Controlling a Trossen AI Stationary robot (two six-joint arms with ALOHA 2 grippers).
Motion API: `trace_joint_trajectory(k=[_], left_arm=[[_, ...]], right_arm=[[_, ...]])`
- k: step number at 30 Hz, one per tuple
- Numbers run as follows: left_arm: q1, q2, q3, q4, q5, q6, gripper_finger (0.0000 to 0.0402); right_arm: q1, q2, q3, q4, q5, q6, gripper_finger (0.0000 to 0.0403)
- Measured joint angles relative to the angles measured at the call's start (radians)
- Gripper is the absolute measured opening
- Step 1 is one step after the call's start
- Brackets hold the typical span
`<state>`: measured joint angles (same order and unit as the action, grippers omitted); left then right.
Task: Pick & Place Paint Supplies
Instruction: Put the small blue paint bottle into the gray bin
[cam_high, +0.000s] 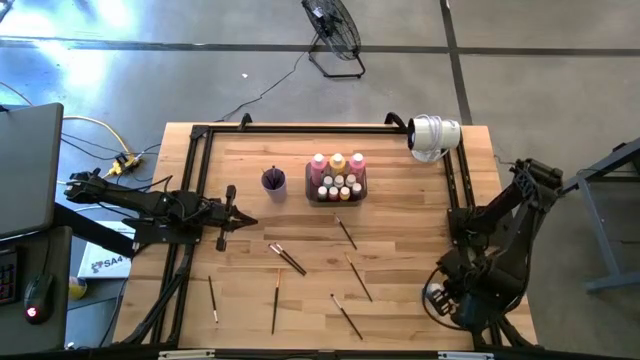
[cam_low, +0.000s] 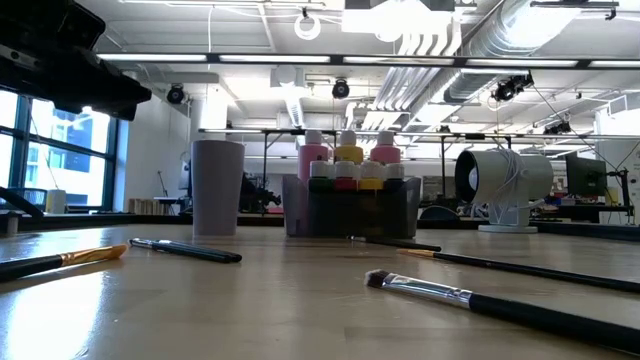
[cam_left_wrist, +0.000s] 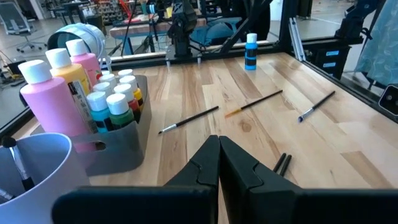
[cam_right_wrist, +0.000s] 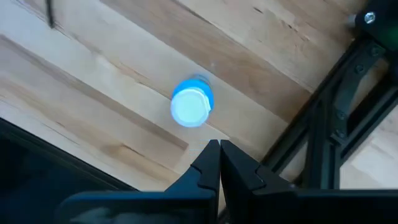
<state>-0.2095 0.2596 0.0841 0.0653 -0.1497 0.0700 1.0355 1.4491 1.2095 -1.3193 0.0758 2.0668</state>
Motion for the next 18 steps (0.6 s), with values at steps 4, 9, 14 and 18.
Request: trace_joint_trajectory(k=[4, 9, 14, 18], left_arm=[[0.0, 0.0, 0.0, -0.008, 0.0, 0.0, 0.0], [0.0, 0.0, 0.0, -0.009, 0.0, 0.0, 0.0], [0.0, 0.0, 0.0, -0.011, 0.0, 0.001, 0.0], [0.0, 0.0, 0.0, -0.011, 0.0, 0.001, 0.0]], right_arm=[[-0.001, 0.014, 0.0, 0.0, -0.004, -0.028, 0.0002], [-0.008, 0.014, 0.0, 0.024, -0.003, -0.021, 0.0002], [-0.009, 0.014, 0.0, 0.04, 0.007, -0.028, 0.0002], [-0.009, 0.014, 0.0, 0.042, 0.001, -0.024, 0.0002]])
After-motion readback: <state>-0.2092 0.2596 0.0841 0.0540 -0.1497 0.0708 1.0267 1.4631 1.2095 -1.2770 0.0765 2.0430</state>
